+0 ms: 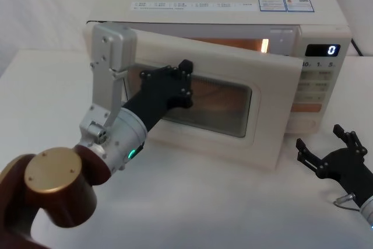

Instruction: Press the button to open the microwave door with one hand; close the microwave door with the other hand.

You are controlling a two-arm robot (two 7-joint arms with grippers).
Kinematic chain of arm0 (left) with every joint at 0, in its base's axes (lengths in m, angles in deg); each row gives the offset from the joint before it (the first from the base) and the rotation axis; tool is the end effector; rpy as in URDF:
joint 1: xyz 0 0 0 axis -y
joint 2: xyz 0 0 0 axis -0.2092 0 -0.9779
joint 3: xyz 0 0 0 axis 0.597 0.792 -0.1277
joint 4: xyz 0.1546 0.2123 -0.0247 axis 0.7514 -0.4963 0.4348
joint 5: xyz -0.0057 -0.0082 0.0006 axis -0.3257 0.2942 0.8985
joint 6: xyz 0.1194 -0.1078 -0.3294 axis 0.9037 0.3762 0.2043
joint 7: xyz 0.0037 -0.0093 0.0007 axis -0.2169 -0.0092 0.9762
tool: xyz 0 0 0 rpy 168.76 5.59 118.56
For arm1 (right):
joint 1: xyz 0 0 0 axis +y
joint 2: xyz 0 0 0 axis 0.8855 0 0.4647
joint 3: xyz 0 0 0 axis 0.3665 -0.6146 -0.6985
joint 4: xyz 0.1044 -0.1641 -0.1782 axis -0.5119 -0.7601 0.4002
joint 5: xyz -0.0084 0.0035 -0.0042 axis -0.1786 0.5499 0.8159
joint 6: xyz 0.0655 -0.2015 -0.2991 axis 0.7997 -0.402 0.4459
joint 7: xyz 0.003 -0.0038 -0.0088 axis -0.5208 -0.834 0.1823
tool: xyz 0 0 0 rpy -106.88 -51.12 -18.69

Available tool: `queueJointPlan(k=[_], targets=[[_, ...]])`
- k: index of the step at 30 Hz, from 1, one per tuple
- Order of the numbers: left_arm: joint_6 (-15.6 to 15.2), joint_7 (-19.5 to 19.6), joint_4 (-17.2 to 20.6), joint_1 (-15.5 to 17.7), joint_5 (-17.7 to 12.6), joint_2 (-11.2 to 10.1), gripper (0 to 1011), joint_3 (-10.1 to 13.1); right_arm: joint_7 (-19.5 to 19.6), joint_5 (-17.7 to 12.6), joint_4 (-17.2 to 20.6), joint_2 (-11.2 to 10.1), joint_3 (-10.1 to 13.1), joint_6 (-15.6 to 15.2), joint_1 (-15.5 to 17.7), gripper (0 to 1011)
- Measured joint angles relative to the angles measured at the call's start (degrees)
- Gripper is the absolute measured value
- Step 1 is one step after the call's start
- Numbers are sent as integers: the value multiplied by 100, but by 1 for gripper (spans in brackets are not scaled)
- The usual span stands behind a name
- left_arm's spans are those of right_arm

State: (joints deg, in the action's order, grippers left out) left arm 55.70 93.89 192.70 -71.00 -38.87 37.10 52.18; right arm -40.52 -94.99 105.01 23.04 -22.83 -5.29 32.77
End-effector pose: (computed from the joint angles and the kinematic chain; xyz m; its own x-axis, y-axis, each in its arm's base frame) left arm 0.3777 -0.0600 -0.1430 0.5185 0.8540 0.0424 -0.8524 0.5202 -0.0536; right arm 0.3585 -0.0195 -0.2976 0.3923 -0.9154 0.0899 0.9187 0.3948 0.0117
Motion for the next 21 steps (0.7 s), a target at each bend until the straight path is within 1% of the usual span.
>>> queueJointPlan(k=[7,10,15,21], targets=[[2,-63,-312,259,-149,205,0,101,0,0,0,0,0,0,0,1001],[13,-90,-372,311,-212,259,0,127,0,0,0,0,0,0,0,1001],[73,-162,-473,411,-424,369,0,192,0,0,0,0,0,0,0,1001],[77,-174,-539,469,-542,484,0,195,0,0,0,0,0,0,0,1001]])
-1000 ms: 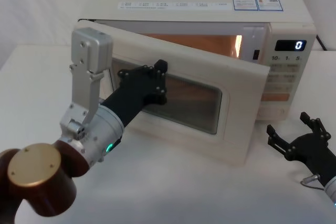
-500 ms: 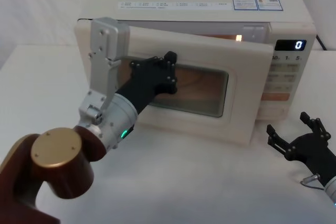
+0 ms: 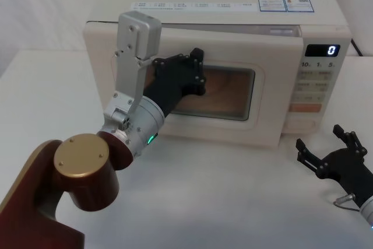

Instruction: Press the button to open the microwave door with one hand; close the microwave door with the other hand.

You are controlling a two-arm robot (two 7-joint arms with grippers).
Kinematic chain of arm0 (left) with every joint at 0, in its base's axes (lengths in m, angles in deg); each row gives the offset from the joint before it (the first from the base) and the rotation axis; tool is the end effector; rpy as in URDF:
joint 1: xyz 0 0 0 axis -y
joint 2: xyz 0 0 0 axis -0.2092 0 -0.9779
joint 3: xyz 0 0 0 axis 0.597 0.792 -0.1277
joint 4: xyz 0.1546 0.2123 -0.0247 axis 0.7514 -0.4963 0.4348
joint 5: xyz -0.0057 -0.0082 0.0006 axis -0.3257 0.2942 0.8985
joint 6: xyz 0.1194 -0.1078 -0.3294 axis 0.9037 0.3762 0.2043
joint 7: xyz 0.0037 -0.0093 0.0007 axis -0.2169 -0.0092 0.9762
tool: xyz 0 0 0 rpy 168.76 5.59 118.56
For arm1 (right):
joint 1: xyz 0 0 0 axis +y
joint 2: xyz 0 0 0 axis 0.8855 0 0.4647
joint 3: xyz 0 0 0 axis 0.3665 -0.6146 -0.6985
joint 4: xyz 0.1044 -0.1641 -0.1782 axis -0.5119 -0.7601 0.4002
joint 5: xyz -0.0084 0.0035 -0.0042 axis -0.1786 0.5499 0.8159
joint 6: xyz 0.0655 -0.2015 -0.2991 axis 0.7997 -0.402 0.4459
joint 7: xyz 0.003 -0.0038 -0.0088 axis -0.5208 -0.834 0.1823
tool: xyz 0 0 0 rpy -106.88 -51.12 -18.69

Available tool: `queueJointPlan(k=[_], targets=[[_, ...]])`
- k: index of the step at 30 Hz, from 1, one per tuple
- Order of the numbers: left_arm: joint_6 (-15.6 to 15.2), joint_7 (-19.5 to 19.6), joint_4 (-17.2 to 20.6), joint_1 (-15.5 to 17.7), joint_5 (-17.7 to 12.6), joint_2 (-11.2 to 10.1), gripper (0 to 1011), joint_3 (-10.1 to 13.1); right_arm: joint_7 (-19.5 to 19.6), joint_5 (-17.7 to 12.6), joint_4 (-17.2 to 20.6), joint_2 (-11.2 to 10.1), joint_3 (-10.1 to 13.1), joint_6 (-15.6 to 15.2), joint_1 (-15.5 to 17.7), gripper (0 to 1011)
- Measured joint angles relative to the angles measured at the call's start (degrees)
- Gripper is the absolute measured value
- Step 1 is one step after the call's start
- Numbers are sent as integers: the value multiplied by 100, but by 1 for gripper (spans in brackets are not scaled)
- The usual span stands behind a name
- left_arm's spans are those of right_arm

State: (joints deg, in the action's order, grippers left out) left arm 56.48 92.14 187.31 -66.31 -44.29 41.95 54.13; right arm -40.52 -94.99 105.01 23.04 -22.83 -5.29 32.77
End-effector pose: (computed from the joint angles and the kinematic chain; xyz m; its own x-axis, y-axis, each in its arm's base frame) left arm 0.3977 -0.0834 -0.1410 0.4835 0.8718 0.0785 -0.8697 0.4886 -0.0700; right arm 0.3585 -0.0195 -0.2976 0.3923 -0.9154 0.0899 0.9187 0.3948 0.0117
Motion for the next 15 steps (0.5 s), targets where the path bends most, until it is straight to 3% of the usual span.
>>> queueJointPlan(k=[15], targets=[[-69,-4,-190,88,-124,227,0,-87,0,0,0,0,0,0,0,1001]])
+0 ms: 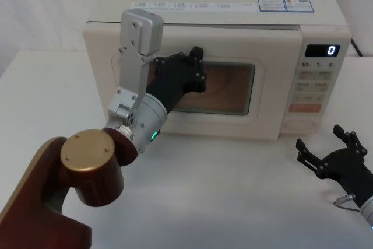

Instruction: Press the button to open the microwave door with one hand; close the microwave door with the other hand.

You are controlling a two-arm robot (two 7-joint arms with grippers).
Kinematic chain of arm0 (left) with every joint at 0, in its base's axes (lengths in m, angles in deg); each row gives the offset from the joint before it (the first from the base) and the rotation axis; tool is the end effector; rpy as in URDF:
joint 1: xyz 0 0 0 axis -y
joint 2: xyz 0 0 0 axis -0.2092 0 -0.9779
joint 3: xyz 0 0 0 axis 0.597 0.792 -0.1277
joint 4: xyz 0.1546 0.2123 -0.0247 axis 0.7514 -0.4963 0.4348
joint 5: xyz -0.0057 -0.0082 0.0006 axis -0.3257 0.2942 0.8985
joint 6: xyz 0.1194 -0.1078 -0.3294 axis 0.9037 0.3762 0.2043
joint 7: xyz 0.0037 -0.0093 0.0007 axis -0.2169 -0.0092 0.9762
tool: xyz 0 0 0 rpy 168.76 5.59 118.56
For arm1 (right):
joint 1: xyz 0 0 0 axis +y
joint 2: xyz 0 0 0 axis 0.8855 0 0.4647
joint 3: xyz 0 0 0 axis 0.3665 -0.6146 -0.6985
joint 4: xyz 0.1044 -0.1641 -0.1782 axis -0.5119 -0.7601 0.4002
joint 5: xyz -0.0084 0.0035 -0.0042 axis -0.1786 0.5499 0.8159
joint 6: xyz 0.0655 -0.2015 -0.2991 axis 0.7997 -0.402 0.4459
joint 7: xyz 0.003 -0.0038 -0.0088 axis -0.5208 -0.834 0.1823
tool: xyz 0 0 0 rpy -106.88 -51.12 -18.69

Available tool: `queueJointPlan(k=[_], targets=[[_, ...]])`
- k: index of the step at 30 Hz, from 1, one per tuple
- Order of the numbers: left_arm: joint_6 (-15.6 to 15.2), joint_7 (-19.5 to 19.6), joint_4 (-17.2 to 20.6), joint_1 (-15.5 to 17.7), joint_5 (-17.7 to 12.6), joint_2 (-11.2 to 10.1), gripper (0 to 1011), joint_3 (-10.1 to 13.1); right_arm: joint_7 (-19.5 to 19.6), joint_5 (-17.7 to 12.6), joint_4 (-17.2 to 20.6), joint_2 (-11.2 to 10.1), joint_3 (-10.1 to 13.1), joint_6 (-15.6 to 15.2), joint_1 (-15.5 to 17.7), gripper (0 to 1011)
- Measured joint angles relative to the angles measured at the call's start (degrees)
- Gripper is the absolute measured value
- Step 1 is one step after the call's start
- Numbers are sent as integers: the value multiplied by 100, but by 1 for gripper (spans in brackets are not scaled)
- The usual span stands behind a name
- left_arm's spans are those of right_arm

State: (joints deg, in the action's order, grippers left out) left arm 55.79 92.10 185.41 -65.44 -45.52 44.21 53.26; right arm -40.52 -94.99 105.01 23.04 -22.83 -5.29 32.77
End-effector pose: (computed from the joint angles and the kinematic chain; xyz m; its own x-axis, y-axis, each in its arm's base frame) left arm 0.4051 -0.0853 -0.1422 0.4655 0.8829 0.0615 -0.8813 0.4688 -0.0592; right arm 0.3585 -0.0195 -0.2976 0.3923 -0.9154 0.0899 0.9187 0.3948 0.0117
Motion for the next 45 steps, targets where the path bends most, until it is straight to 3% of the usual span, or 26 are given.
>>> queueJointPlan(k=[45], targets=[[-13,54,-229,122,-61,207,0,-193,0,0,0,0,0,0,0,1001]])
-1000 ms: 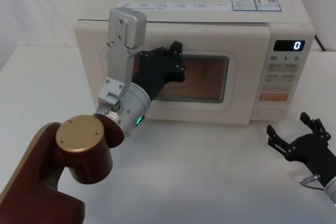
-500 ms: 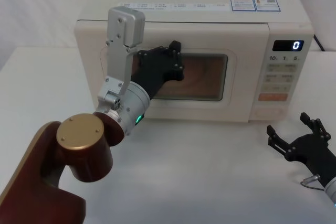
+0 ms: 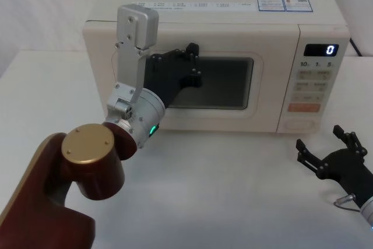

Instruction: Press the button to open the microwave door with one hand; close the microwave door with the other hand.

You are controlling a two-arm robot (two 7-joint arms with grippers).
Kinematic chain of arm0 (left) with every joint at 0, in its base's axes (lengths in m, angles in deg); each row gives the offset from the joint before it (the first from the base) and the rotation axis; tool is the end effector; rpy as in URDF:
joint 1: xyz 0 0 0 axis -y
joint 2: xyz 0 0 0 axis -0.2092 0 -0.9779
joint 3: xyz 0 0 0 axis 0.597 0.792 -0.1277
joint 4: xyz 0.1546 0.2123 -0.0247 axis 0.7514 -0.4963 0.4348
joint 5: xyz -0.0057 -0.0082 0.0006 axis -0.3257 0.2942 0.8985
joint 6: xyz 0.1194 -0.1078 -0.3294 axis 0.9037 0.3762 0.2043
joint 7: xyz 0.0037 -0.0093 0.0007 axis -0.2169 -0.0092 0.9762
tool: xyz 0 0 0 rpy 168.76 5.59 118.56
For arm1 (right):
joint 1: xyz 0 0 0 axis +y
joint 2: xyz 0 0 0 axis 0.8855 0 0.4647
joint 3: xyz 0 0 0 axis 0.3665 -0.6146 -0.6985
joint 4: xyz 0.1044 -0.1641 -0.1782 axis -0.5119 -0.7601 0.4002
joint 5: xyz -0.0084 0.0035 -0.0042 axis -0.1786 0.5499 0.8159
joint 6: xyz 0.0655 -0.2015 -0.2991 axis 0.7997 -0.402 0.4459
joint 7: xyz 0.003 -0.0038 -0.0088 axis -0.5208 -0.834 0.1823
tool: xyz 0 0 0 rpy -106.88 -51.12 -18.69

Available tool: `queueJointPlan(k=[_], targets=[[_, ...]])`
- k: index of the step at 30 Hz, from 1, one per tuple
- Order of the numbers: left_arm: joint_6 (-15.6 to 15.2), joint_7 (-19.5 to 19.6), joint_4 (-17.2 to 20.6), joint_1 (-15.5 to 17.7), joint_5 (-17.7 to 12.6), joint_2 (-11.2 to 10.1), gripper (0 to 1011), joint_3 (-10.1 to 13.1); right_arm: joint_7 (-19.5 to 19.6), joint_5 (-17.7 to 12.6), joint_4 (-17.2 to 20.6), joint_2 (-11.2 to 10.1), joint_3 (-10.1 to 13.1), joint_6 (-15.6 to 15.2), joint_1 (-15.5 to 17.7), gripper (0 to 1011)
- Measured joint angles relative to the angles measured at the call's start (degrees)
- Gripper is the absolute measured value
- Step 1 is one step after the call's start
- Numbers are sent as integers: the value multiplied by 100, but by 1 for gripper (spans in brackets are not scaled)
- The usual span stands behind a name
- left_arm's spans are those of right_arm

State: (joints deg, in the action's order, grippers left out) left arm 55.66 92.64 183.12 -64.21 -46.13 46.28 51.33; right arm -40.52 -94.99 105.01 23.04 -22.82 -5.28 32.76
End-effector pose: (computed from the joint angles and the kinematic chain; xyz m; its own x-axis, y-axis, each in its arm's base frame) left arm 0.4158 -0.0800 -0.1423 0.4431 0.8957 0.0370 -0.8938 0.4446 -0.0590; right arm 0.3586 -0.0195 -0.2975 0.3921 -0.9155 0.0901 0.9187 0.3947 0.0121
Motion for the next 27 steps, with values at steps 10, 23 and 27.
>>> queueJointPlan(k=[10,23,27], targets=[[-25,11,39,2,28,0,0,0,0,0,0,0,0,0,0,1001],[-279,107,691,-417,347,-163,0,-75,0,0,0,0,0,0,0,1001],[-315,110,858,-547,407,-230,0,-92,0,0,0,0,0,0,0,1001]])
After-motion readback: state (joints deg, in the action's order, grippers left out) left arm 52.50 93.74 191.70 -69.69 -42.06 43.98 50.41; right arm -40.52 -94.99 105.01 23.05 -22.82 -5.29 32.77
